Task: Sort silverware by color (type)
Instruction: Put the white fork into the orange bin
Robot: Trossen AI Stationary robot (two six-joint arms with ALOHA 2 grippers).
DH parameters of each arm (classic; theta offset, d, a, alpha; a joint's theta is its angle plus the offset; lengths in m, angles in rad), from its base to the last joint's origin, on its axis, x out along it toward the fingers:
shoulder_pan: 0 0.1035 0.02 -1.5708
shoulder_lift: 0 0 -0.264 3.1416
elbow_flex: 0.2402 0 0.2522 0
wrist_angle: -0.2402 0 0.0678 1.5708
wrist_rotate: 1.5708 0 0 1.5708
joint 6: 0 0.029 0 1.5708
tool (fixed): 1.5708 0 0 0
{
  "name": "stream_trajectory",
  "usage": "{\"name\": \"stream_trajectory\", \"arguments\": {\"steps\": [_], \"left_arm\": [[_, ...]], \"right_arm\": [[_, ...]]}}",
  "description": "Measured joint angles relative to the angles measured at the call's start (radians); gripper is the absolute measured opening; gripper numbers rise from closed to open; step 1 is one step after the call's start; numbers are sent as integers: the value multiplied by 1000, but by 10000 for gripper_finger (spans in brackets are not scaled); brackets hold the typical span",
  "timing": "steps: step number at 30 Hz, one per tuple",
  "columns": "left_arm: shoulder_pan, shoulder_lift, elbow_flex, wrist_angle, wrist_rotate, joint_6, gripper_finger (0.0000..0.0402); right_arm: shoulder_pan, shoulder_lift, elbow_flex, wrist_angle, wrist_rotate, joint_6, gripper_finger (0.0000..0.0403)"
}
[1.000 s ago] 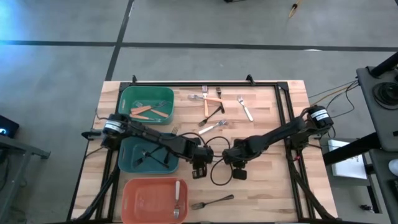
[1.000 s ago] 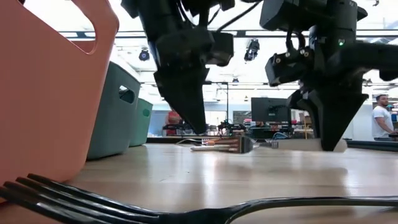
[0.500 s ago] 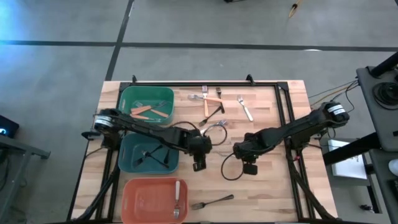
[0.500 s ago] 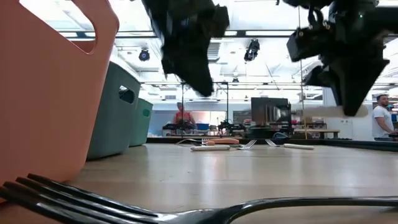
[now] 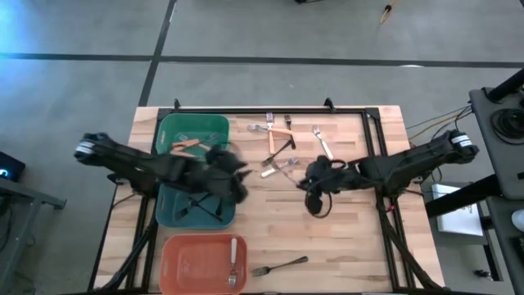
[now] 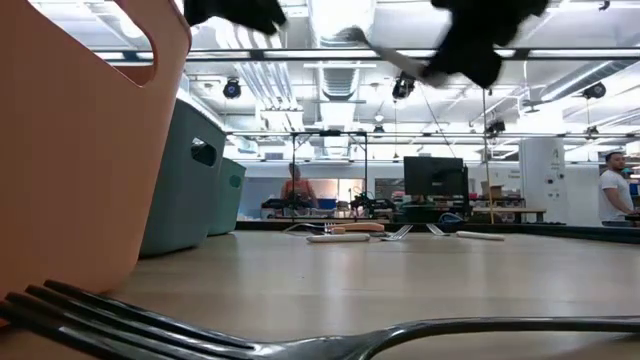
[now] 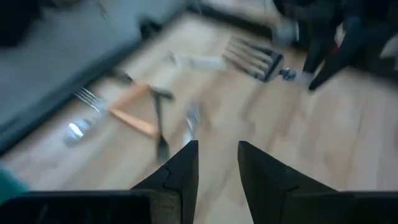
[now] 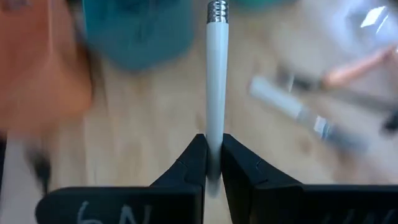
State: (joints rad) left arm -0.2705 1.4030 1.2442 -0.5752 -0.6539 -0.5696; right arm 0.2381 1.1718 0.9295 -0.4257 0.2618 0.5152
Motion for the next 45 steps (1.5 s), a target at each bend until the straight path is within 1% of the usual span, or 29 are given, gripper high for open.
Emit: {"name": "stream_trajectory", "arguments": {"steps": [1, 3, 5, 8, 11, 13, 15, 17, 20, 24, 26, 30, 31, 34, 38, 45], "left_arm": [[-19, -48, -37, 44, -52, -8, 95], [-48, -134, -121, 200, -129, 3, 95], [-58, -201, -222, 432, -141, 86, 95], [-40, -263, -371, 802, -67, 213, 95], [7, -288, -487, 1123, 65, 245, 95], [39, -288, -538, 1275, 151, 247, 95], [67, -282, -566, 1357, 200, 247, 95], [93, -269, -568, 1372, 210, 246, 95], [128, -232, -552, 1357, 233, 197, 97], [156, -162, -478, 1331, 350, 177, 110], [162, -136, -430, 1270, 380, 182, 118], [164, -138, -342, 1078, 376, 191, 133], [164, -140, -324, 1061, 374, 201, 135], [171, -139, -295, 1030, 374, 235, 140], [177, -133, -289, 1013, 374, 224, 142], [179, -84, -268, 1054, 402, 210, 142]], "right_arm": [[-7, -8, 0, 44, 29, -10, 19], [-20, -16, 0, 146, 70, -42, 19], [-37, -21, 0, 281, 80, -79, 19], [-61, -16, 1, 471, 81, -138, 19], [-84, -5, 1, 619, 79, -186, 19], [-95, 1, 1, 680, 79, -212, 19], [-99, 4, 1, 717, 68, -227, 19], [-102, 12, 1, 759, 49, -237, 19], [-103, 26, 8, 773, 42, -238, 19], [-103, 57, 26, 768, 42, -238, 19], [-103, 68, 41, 767, 42, -239, 19], [-103, 65, 72, 693, 42, -239, 19], [-103, 60, 77, 676, 41, -240, 19], [-103, 60, 96, 663, 18, -254, 19], [-101, 61, 117, 659, 16, -277, 19], [-101, 62, 130, 639, 15, -299, 19]]}}
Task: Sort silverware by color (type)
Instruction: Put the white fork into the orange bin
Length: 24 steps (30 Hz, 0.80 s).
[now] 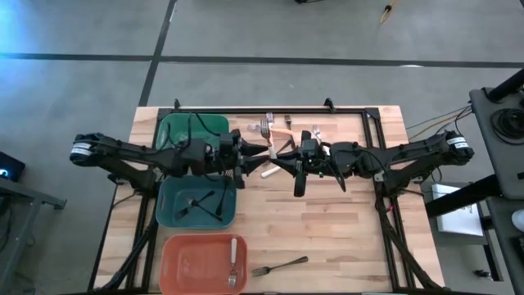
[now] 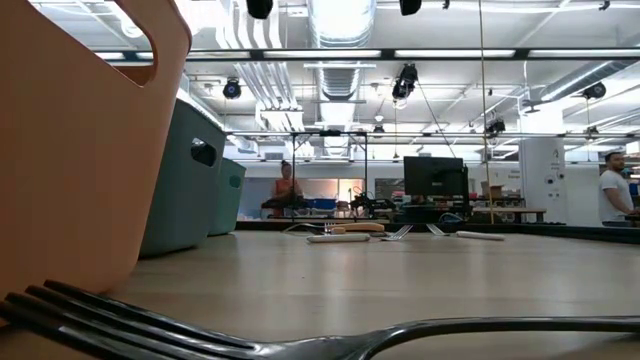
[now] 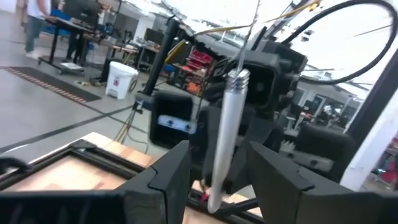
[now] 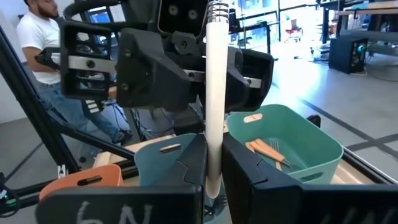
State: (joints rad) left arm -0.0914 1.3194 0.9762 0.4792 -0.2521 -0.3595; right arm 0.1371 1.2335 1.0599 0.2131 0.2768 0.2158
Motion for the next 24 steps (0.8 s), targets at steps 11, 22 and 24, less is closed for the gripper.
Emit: {"name": "stream_trajectory", "arguments": {"steps": [11, 22, 24], "left_arm": [[8, 68, 66, -1, 40, 3, 138], [26, 66, 74, -20, 95, 19, 18], [29, 66, 74, -23, 99, 18, 17]], "right_arm": [[0, 0, 0, 0, 0, -10, 19], [2, -2, 0, 0, -28, 1, 19], [2, -2, 0, -3, -29, 2, 19]]}}
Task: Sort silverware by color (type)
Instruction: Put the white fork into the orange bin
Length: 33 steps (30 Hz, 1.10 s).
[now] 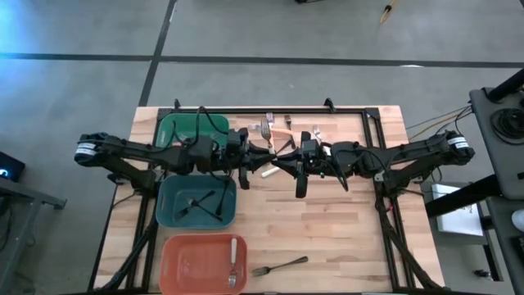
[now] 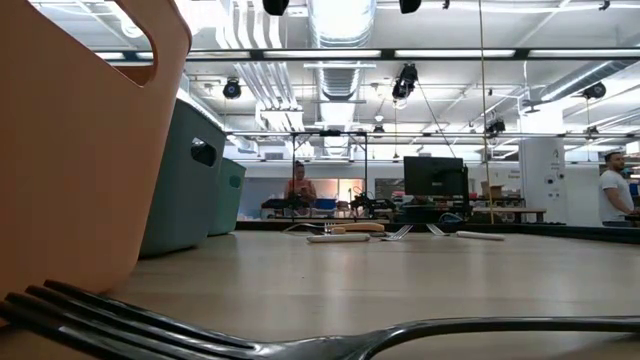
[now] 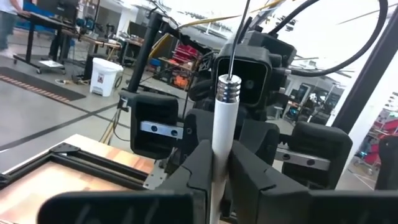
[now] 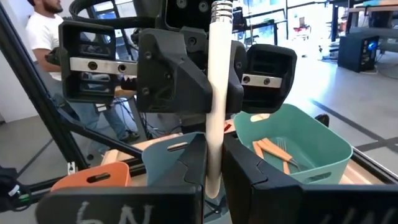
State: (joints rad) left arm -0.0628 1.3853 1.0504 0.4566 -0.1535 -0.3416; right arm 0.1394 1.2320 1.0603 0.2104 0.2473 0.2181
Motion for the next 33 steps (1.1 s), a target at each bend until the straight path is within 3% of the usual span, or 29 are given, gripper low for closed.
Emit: {"name": "stream_trajectory", "arguments": {"steps": [5, 12, 16, 20, 25, 29, 33], "left_arm": [[1, 0, 0, 1, 7, -9, 17], [6, -18, -2, -43, 7, -4, 16], [8, -87, -2, -188, 7, 12, 16], [-34, -188, -1, -509, 45, -49, 15], [-249, -224, -3, -954, 115, -384, 15], [-497, -222, -1, -965, 136, -570, 15], [-682, -180, 30, -1020, 38, -753, 15]], "right_arm": [[0, -5, 0, 0, -4, 17, 36], [0, -39, 2, -41, -8, 36, 148], [0, -95, 54, -318, -21, 114, 171], [0, -127, 144, -664, -83, 224, 164], [10, -120, 198, -912, -142, 303, 144], [14, -107, 207, -999, -218, 306, 133], [14, -100, 188, -1012, -249, 305, 125]]}}
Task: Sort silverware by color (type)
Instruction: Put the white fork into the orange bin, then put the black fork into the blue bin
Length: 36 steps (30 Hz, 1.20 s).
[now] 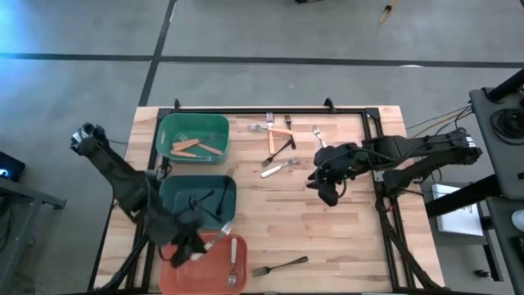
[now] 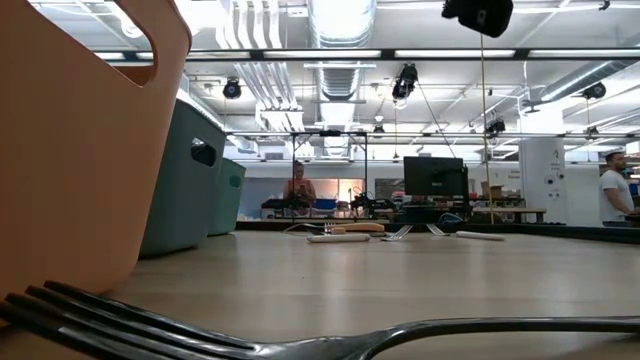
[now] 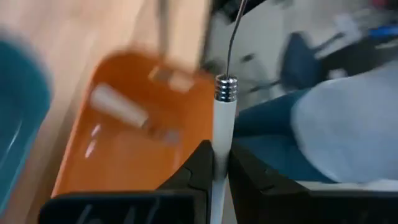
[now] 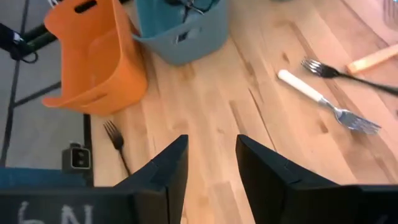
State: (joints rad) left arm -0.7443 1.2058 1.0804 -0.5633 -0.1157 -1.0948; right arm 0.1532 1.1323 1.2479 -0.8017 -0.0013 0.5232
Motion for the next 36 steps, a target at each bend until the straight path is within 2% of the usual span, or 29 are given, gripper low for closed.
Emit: {"name": "stream_trajectory", "arguments": {"steps": [4, 7, 12, 18, 23, 27, 36], "left_arm": [[-82, 80, 5, -116, -23, -151, 15], [-89, 139, 4, -129, 45, -187, 35], [-88, 208, 31, -133, 126, -167, 91], [-91, 252, 141, -258, 150, -13, 134], [-96, 275, 284, -500, 21, 119, 139], [-114, 269, 361, -695, -87, 129, 139], [-141, 229, 385, -739, -236, 118, 131]], "right_arm": [[0, 24, -21, -7, 0, 0, 123], [3, 65, -24, -7, -7, 24, 126], [26, 142, -25, -7, -37, 89, 134], [83, 240, -25, 11, -192, 135, 141], [202, 366, -25, 112, -216, 108, 130], [283, 489, 28, 158, -209, 39, 122], [327, 717, 200, 134, -174, -65, 131]]}}
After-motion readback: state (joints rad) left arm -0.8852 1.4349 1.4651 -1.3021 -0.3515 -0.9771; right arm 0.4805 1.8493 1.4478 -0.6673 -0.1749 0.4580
